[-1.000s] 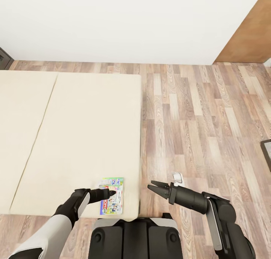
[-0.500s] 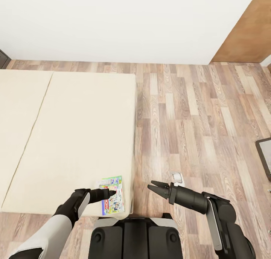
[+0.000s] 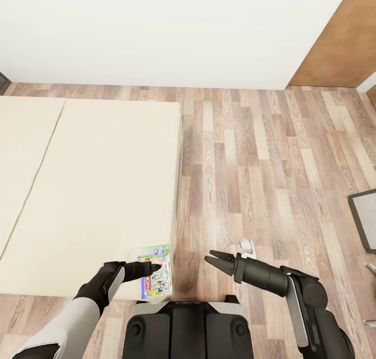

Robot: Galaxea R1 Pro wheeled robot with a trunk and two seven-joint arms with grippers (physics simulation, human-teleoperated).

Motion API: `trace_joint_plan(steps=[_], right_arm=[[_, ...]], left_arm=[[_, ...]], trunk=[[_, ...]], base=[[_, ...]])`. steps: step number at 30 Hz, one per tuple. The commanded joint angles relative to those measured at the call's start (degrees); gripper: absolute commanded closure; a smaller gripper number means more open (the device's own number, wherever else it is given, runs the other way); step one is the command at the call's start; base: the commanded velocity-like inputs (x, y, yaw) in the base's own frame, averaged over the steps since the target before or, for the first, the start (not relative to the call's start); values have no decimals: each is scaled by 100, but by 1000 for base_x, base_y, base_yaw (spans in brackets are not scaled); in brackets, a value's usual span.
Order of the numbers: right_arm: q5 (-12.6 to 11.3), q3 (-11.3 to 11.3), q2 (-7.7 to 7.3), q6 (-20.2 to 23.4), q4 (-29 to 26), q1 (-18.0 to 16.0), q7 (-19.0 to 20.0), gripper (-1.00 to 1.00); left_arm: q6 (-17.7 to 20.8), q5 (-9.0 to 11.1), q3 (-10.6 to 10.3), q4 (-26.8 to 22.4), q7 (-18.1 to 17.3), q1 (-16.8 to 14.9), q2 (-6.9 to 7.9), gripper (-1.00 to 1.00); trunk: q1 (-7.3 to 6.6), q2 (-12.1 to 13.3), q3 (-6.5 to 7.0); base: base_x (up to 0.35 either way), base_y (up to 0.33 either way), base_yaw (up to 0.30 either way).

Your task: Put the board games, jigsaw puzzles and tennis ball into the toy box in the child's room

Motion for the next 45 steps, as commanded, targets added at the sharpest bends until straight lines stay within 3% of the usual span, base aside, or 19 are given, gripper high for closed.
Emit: trace_joint_plan(steps=[1, 33, 39, 45], right_arm=[[-3, -8, 4, 37, 0, -3, 16, -100], [11, -6, 4, 37, 0, -4, 11, -100], [7, -8, 4, 43, 0, -4, 8, -100], [3, -8, 4, 42, 0, -4, 7, -100]], left_arm=[[46, -15, 46, -9, -30, -1, -7, -100], [9, 8, 45, -10, -67, -1, 28, -100], [1, 46, 86, -17, -125, 10, 112, -100], [-3, 79, 111, -19, -144, 16, 354, -100]], trunk=[[3, -9, -6], [3, -9, -6], [3, -9, -6], [3, -9, -6]], base=[[0, -107, 0], [0, -7, 0], [0, 0, 0], [0, 0, 0]])
